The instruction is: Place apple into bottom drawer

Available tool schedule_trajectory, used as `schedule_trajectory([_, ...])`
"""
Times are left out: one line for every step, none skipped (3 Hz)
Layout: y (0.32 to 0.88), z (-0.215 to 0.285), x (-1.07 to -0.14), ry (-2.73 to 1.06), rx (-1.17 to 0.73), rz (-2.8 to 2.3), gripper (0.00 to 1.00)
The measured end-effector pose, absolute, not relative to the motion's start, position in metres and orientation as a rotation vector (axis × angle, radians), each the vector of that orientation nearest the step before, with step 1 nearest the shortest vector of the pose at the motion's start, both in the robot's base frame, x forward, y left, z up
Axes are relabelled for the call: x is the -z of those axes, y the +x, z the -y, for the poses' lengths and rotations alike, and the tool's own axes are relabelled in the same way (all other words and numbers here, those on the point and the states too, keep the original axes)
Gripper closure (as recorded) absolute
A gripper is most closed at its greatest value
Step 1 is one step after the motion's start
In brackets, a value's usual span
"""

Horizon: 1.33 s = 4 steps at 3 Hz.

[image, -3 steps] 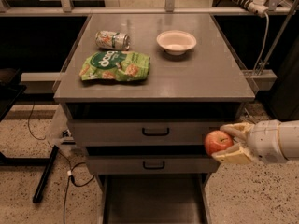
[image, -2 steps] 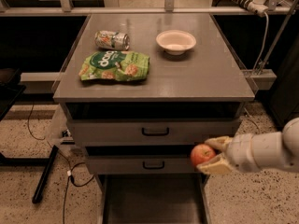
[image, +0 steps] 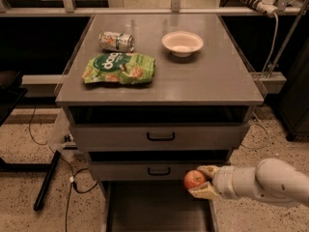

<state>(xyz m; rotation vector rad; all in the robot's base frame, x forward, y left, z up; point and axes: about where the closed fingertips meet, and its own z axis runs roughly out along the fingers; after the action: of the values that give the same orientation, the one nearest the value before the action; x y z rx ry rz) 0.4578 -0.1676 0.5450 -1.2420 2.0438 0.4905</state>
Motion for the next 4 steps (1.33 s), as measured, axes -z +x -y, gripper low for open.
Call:
schedule_trajectory([0.48, 0.167, -0.515, -1.225, -0.438, -1.961, 1.0])
schedule_trajectory([0.501, 0.178, -0.501, -1.211, -0.467, -1.866, 1.0])
schedule_trajectory([0.501, 0.178, -0.501, -1.211, -0.467, -1.866, 1.0])
schedule_trajectory([0.5, 0.172, -0.478, -1.207, -0.465, -1.859, 1.0])
